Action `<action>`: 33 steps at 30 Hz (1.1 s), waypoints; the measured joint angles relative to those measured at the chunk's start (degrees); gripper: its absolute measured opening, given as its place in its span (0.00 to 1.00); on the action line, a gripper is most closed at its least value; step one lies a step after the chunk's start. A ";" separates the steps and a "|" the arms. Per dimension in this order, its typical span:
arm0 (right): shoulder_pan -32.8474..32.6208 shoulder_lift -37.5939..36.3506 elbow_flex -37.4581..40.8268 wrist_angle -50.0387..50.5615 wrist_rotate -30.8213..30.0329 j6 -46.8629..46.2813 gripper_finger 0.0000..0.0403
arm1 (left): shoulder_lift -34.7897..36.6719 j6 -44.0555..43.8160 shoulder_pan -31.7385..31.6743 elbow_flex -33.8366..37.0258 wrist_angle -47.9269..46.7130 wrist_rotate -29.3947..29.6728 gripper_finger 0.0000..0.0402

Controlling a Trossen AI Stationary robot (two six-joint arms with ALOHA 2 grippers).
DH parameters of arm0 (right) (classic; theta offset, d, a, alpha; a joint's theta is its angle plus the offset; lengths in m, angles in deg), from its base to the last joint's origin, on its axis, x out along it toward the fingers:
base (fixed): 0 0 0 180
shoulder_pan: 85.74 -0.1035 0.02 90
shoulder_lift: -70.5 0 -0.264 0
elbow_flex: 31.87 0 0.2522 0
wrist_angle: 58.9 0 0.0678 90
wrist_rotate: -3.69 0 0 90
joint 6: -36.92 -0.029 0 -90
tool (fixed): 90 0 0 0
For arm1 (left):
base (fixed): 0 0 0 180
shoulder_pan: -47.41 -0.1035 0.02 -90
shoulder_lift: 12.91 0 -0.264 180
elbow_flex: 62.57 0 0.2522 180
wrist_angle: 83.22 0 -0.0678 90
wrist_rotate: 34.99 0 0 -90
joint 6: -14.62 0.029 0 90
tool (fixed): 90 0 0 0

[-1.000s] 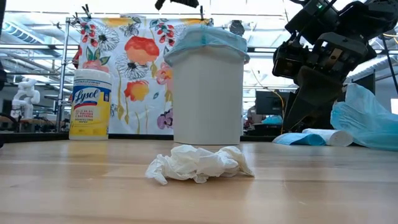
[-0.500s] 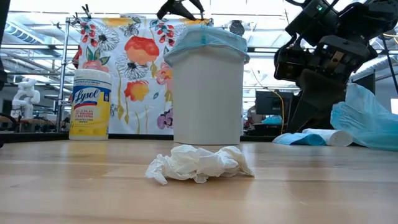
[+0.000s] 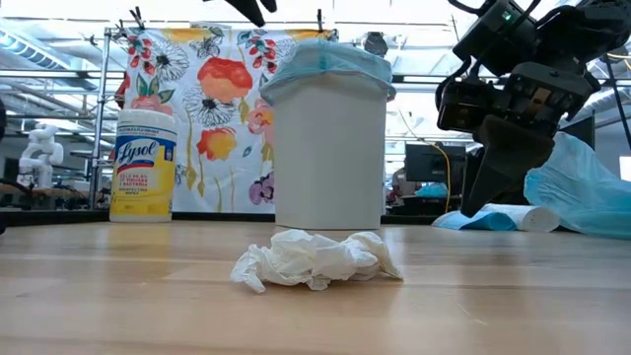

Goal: Place trash/remove bag and relplace
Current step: Put the white napkin into the trash bin

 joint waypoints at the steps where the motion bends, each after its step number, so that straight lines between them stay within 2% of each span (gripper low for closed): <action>1: 0.00 0.00 0.00 0.00 0.00 0.25 0.29 | -0.19 -0.03 1.89 1.45 0.72 0.04 0.45; 5: 0.00 0.00 0.00 -0.09 -0.08 0.57 0.29 | -1.07 -4.53 7.81 8.27 2.91 0.28 0.45; 9: 0.02 0.00 0.00 -0.12 -0.36 0.98 0.29 | -2.62 -8.52 12.32 15.68 12.86 -0.22 0.45; 13: 0.02 0.00 0.02 -0.24 -0.37 0.74 0.29 | -6.45 -7.95 15.40 20.12 23.84 -1.54 0.45; 17: 0.02 -0.01 0.02 -0.23 -0.37 0.65 0.29 | -13.29 -0.89 17.64 20.78 30.80 -3.98 0.45; 20: 0.02 0.00 0.02 -0.12 -0.37 0.38 0.29 | -18.21 3.28 19.02 20.76 37.61 -9.02 0.45; 24: 0.00 -0.02 0.02 -0.11 -0.35 -1.71 0.29 | -23.59 3.10 20.08 20.76 45.35 -14.07 0.45; 28: 0.00 -0.01 0.02 -0.09 -0.34 -3.77 0.29 | -26.57 3.14 20.67 20.75 51.54 -14.70 0.45; 33: -0.09 0.00 0.02 -0.07 0.27 -8.23 0.29 | -29.96 3.11 21.88 20.70 52.09 -15.40 0.45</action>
